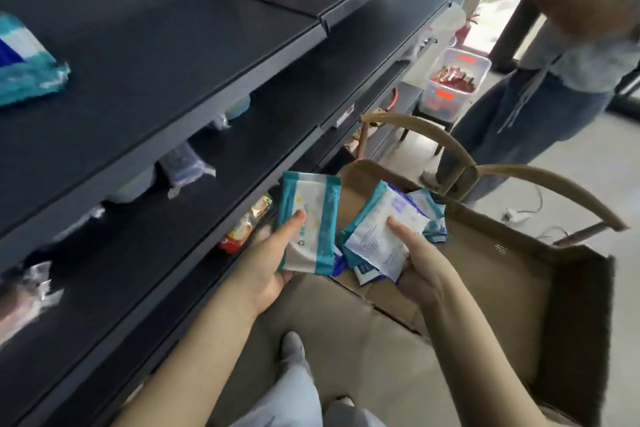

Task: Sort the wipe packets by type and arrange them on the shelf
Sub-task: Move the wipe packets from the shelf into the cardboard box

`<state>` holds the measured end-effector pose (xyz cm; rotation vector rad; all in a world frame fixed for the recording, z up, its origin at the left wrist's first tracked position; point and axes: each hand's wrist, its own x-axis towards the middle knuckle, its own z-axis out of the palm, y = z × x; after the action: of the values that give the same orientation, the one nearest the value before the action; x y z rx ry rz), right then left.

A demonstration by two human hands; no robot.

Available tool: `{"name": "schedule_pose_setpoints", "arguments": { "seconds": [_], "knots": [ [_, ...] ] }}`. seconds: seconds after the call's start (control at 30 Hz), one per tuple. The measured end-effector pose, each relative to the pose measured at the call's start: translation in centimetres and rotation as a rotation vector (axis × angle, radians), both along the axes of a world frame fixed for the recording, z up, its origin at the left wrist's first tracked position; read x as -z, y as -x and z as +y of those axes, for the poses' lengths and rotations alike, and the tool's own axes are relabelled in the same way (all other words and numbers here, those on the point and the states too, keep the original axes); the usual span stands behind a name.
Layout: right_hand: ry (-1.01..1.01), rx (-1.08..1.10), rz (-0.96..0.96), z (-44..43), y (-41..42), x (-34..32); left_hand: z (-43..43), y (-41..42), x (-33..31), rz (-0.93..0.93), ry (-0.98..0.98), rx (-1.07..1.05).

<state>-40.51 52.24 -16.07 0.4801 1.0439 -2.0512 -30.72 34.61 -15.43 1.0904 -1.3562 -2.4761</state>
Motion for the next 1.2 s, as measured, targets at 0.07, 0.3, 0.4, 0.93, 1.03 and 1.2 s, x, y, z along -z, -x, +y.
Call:
{"name": "schedule_pose_setpoints", "arguments": {
  "seconds": [0.07, 0.3, 0.4, 0.93, 1.03, 1.2],
  "knots": [
    [-0.022, 0.035, -0.041, 0.6, 1.2, 2.2, 0.8, 1.5, 2.3, -0.065, -0.005, 0.014],
    [-0.196, 0.096, -0.150, 1.8, 7.2, 8.4, 0.9, 8.4, 9.1, -0.189, 0.011, 0.111],
    [-0.210, 0.133, -0.144, 2.4, 10.0, 11.9, 1.0, 11.1, 12.5, -0.247, 0.034, 0.171],
    [-0.850, -0.251, 0.212, 2.3, 26.3, 33.5, 4.6, 23.9, 36.2, -0.581, -0.106, 0.091],
    [-1.038, -0.495, 0.389, 1.4, 28.2, 36.3, 5.0, 25.4, 38.9, -0.688, 0.031, 0.081],
    [-1.304, -0.593, 0.596, 0.4, 28.6, 37.8, 4.5, 25.7, 41.7, -0.840, 0.148, 0.060]
  ]
}}
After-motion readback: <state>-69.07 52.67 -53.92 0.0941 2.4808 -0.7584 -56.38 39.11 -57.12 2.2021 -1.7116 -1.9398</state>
